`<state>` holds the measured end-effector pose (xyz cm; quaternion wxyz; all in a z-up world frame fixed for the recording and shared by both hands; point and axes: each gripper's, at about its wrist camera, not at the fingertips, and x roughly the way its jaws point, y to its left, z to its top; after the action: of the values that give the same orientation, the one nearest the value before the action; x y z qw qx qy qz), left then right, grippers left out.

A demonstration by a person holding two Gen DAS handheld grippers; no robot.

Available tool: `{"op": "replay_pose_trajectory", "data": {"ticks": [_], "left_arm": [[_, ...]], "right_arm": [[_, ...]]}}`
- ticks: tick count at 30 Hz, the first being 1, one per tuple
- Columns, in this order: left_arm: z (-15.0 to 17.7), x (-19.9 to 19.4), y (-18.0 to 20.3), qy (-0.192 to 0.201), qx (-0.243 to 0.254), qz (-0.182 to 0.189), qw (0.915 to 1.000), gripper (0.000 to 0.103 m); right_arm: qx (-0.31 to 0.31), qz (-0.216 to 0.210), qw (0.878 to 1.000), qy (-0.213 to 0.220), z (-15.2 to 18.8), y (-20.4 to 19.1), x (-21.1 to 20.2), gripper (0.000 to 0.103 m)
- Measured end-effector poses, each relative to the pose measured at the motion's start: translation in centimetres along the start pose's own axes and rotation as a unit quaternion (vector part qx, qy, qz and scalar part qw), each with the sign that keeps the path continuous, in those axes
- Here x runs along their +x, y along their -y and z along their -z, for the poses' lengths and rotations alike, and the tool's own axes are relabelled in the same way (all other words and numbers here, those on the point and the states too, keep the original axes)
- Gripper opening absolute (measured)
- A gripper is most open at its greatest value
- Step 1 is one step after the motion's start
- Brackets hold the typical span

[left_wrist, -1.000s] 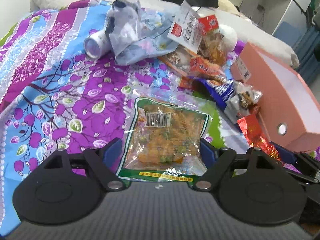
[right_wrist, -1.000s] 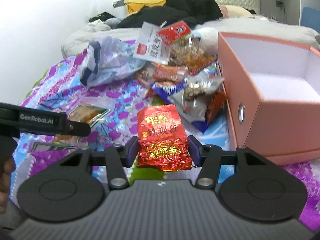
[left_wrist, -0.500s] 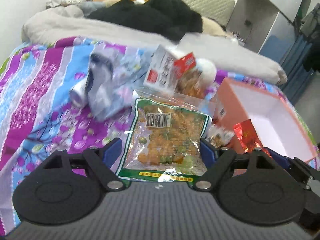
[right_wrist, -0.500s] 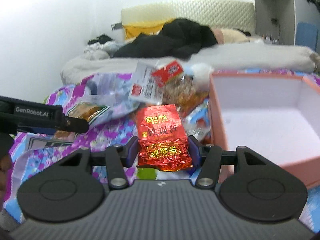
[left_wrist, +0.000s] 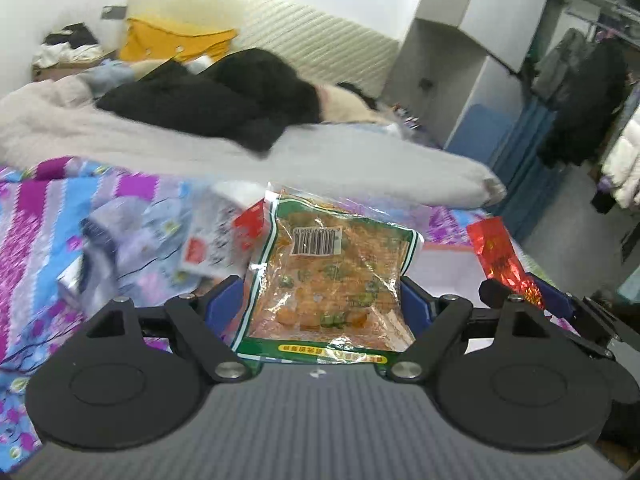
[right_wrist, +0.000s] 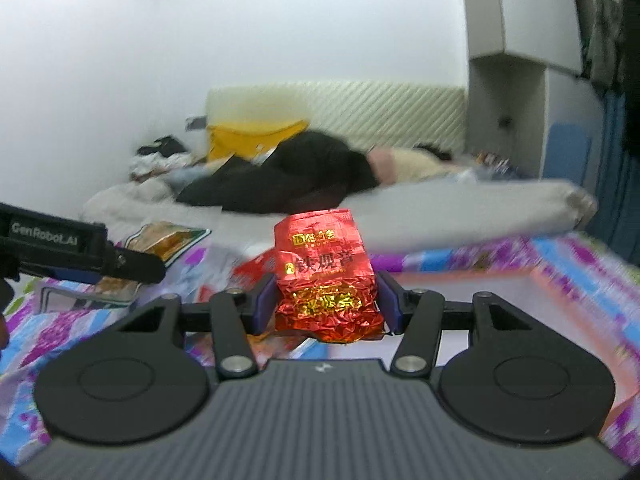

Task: Organize snacks
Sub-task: 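Carry both packets over the pink box and release them inside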

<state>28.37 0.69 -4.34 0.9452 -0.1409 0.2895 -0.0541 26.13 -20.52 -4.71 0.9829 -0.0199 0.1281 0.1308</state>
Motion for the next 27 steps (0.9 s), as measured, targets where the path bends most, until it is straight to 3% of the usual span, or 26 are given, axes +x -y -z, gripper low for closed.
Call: {"op": "replay_pose_trajectory", "data": {"ticks": [6, 12, 18, 27], "left_arm": [[-1.0, 1.6, 4.1, 0.001, 0.013, 0.036, 0.9993, 0.085], [-0.2, 4.9, 7.5, -0.024, 0.025, 0.061, 0.9975, 0.085], [2.0, 9.3, 10.4, -0.066, 0.036, 0.081, 0.9938, 0.085], [4.9, 15.3, 12.6, -0.123, 0.063, 0.075, 0.9876, 0.084]], "right_arm": [[0.004, 0.039, 0.999, 0.018, -1.2, 3.4, -0.4, 0.056], [0.001, 0.083, 0.997, 0.01, -0.3, 6.8, -0.6, 0.056], [0.032, 0.114, 0.992, -0.038, 2.1, 10.6, 0.8, 0.056], [0.049, 0.132, 0.983, -0.119, 6.4, 13.4, 3.5, 0.056]]}}
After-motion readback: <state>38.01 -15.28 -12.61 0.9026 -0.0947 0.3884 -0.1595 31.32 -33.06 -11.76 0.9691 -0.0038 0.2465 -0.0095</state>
